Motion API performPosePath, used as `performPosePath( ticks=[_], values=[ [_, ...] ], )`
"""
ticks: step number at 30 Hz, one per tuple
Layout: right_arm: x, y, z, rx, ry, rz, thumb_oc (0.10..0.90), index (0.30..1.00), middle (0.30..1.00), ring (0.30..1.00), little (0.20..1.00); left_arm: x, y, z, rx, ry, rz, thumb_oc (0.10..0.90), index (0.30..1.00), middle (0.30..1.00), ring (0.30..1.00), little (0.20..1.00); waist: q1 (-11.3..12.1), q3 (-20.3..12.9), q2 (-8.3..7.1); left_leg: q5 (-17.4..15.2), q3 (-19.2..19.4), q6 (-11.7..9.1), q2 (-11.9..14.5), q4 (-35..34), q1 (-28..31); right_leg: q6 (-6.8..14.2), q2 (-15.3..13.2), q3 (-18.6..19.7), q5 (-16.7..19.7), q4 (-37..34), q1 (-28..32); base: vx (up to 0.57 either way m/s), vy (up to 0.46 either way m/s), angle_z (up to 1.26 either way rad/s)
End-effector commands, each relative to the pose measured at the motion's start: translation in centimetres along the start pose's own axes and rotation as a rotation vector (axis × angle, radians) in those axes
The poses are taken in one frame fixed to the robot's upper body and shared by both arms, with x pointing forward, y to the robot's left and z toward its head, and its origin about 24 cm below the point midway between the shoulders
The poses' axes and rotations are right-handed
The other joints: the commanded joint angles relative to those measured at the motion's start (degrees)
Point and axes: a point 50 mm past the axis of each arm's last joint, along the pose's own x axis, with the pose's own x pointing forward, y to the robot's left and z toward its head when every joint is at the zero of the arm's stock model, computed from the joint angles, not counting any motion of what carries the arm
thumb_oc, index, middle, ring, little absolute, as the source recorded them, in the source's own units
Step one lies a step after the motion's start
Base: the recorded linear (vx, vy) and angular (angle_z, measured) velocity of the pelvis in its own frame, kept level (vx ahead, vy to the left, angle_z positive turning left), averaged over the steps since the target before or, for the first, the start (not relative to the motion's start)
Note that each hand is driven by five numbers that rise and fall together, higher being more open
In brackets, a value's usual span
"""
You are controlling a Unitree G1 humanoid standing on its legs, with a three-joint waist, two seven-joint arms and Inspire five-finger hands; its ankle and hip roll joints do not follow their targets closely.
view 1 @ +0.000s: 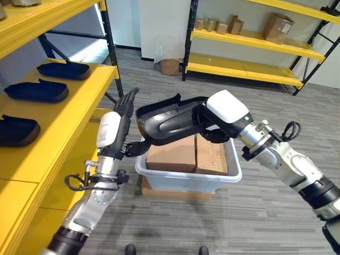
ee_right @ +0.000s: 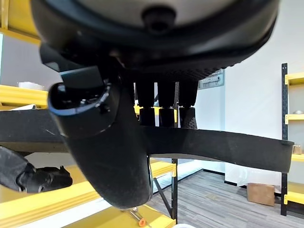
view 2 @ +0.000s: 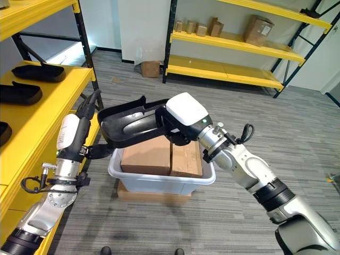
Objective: Move parts from the plastic box to the shelf.
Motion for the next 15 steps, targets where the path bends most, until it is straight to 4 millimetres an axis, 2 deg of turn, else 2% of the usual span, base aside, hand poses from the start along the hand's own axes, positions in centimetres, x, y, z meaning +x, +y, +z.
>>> performPosePath(
  ticks=[1, 15],
  values=[
    [2.7, -6.4, 1.6, -0.017, -0.128, -0.278, 0.4, 0.3, 0.3, 0.3, 0.3, 3.1, 1.8, 3.8, 0.051, -0.294, 0.1, 0.9, 1.0, 1.0, 1.0, 1.0, 0.43, -6.29, 0.42, -6.0, -1.92, 1.26, 0.9, -0.44, 4.08, 2.08, -0.45, -2.26, -3.31, 5.3, -2.01, 0.0, 0.0, 0.0],
    [2.7, -6.2, 1.9, -0.022, -0.146, -0.271, 0.4, 0.3, 0.3, 0.3, 0.3, 3.0, 2.1, 5.2, 0.135, -0.403, 0.119, 0.9, 1.0, 1.0, 1.0, 1.0, 0.34, -6.56, 0.33, -5.97, -1.79, 1.19, 0.94, -0.44, 4.07, 2.01, -0.49, -2.1, -3.22, 4.82, -1.75, 0.0, 0.0, 0.0]
  ],
)
